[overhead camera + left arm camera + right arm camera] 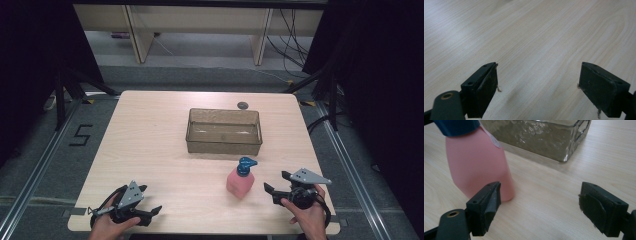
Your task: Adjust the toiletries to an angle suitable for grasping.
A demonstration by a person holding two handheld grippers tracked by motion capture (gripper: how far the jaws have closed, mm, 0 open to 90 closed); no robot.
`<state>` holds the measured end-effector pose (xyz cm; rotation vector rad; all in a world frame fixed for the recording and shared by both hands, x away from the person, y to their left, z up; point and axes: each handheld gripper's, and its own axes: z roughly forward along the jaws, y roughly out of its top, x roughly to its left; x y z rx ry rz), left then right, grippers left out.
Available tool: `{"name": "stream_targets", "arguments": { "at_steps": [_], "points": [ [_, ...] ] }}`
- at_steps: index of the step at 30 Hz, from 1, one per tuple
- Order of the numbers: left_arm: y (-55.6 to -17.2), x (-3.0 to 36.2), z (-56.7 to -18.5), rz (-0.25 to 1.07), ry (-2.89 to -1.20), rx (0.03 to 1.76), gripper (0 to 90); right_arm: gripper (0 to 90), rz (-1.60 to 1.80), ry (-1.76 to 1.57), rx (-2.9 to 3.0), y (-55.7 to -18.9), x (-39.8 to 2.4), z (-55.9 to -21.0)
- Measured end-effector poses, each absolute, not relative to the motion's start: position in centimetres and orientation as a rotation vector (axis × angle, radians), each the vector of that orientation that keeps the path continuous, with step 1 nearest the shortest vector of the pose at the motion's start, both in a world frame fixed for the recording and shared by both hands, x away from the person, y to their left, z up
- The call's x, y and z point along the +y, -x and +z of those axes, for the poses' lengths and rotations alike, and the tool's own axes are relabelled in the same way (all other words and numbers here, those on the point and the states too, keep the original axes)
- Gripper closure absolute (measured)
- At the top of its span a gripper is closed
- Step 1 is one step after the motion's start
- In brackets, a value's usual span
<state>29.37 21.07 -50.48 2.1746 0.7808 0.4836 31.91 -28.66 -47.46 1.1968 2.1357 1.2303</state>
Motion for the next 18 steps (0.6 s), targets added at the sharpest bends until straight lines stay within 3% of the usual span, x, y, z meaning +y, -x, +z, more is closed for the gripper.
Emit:
{"name": "stream_targets", "arguments": {
  "at_steps": [18],
  "points": [
    [-29.3,21.0,-50.5,0.475,-2.162,0.782,15.2,16.9,1.360,-1.120,2.137,-30.7,-27.4,-47.0]
  ]
}}
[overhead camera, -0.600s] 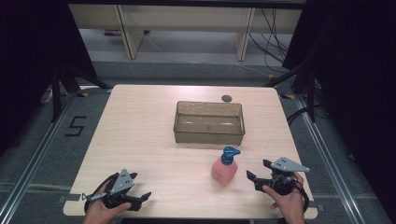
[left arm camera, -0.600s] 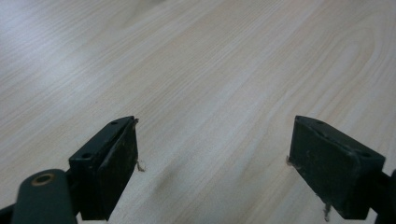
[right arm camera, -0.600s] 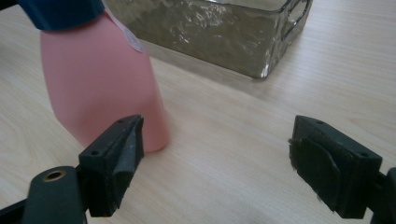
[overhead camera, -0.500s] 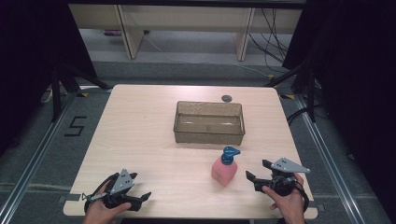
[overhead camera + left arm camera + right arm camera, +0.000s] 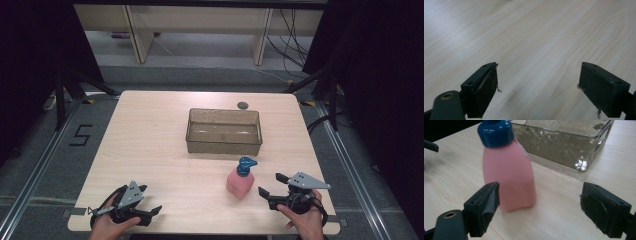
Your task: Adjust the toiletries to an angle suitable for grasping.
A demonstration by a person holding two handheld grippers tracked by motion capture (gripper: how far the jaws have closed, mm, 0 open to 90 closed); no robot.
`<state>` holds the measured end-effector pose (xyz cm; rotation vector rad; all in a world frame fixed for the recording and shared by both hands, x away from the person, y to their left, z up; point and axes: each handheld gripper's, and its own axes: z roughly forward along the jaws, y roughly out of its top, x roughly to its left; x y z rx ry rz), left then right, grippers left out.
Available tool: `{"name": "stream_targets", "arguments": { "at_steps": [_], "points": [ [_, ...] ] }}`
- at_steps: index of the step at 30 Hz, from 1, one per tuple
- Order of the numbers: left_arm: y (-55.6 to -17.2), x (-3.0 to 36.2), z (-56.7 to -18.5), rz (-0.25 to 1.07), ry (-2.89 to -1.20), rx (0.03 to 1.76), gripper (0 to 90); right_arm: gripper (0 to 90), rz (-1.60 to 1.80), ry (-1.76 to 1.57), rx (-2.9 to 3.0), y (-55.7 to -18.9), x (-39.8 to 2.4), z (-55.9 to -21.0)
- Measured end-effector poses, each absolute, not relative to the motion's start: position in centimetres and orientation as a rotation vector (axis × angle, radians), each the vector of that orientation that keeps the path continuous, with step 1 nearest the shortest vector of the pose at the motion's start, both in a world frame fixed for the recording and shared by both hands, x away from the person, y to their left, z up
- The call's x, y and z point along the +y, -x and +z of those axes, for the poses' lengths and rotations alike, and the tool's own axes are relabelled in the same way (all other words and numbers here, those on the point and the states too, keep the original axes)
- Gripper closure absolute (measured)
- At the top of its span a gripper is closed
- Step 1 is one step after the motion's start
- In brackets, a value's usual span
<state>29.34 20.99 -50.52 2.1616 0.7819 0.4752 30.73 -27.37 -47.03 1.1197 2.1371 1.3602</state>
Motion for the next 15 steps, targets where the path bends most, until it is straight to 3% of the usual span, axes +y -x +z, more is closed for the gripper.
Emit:
{"name": "stream_targets", "arguments": {
  "at_steps": [15],
  "points": [
    [-29.4,21.1,-50.5,0.483,-2.172,0.786,15.2,20.9,1.423,-1.086,2.162,-30.1,-26.3,-46.4]
  ]
}}
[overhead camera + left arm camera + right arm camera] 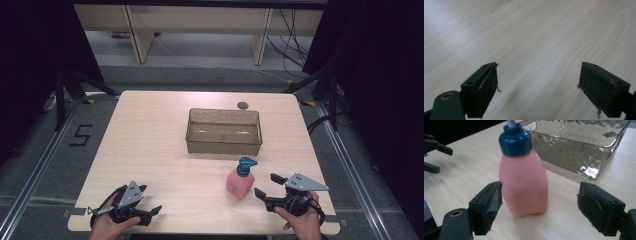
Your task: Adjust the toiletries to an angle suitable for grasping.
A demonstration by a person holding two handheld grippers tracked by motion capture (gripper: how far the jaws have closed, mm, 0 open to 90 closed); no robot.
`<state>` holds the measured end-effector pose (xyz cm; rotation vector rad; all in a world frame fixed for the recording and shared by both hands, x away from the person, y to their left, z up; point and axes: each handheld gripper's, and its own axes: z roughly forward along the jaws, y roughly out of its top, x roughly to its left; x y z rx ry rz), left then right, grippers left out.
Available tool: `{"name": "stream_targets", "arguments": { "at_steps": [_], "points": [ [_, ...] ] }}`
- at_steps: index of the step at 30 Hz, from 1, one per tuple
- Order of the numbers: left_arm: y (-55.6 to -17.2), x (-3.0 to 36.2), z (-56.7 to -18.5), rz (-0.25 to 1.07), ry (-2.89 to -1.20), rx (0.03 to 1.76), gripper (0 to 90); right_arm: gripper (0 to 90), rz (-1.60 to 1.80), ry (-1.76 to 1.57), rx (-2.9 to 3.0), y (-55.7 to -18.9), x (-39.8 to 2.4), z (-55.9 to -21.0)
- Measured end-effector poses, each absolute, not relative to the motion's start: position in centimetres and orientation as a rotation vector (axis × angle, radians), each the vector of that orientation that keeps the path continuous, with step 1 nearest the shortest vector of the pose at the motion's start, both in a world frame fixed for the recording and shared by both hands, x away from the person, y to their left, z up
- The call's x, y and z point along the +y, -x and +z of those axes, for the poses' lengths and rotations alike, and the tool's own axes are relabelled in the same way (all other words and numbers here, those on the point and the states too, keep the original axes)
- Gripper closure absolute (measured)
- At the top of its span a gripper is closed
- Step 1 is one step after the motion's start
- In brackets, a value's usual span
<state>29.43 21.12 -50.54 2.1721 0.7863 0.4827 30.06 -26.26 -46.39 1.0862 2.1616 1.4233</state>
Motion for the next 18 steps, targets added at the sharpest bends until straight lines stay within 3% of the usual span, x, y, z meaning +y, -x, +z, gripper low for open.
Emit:
{"name": "stream_targets", "arguments": {
  "at_steps": [18],
  "points": [
    [-29.5,21.1,-50.6,0.482,-2.174,0.785,15.2,25.8,1.486,-1.022,2.144,-29.8,-25.0,-45.7]
  ]
}}
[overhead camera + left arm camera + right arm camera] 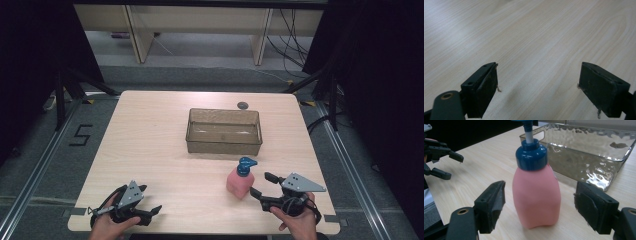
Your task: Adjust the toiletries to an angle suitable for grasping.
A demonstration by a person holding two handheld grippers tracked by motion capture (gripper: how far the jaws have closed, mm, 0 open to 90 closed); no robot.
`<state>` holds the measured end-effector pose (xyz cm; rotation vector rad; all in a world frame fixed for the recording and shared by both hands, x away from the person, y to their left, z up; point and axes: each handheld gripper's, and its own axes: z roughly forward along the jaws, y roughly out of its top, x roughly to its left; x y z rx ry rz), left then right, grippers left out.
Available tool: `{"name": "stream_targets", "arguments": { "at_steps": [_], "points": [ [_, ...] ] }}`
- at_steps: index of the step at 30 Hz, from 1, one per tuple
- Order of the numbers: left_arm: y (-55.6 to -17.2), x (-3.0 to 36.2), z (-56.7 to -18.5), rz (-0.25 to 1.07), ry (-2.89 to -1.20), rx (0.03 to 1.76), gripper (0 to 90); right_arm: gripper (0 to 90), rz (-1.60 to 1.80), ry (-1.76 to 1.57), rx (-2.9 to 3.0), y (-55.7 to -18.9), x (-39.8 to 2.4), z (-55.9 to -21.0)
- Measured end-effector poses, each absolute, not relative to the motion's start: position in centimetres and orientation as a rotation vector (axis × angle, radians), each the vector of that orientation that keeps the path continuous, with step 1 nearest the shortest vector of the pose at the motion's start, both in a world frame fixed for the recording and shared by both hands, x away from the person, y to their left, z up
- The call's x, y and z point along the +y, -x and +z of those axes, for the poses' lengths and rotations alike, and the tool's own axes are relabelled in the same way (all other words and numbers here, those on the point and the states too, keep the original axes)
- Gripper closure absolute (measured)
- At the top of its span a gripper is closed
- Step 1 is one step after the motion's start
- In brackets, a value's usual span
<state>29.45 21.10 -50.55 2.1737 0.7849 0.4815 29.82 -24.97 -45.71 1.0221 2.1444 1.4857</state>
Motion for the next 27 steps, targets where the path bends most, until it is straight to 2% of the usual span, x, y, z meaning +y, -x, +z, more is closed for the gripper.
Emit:
{"name": "stream_targets", "arguments": {
  "at_steps": [27],
  "points": [
    [-29.7,21.2,-50.7,0.494,-2.167,0.777,15.2,28.6,1.496,-0.962,2.134,-31.0,-23.6,-45.3]
  ]
}}
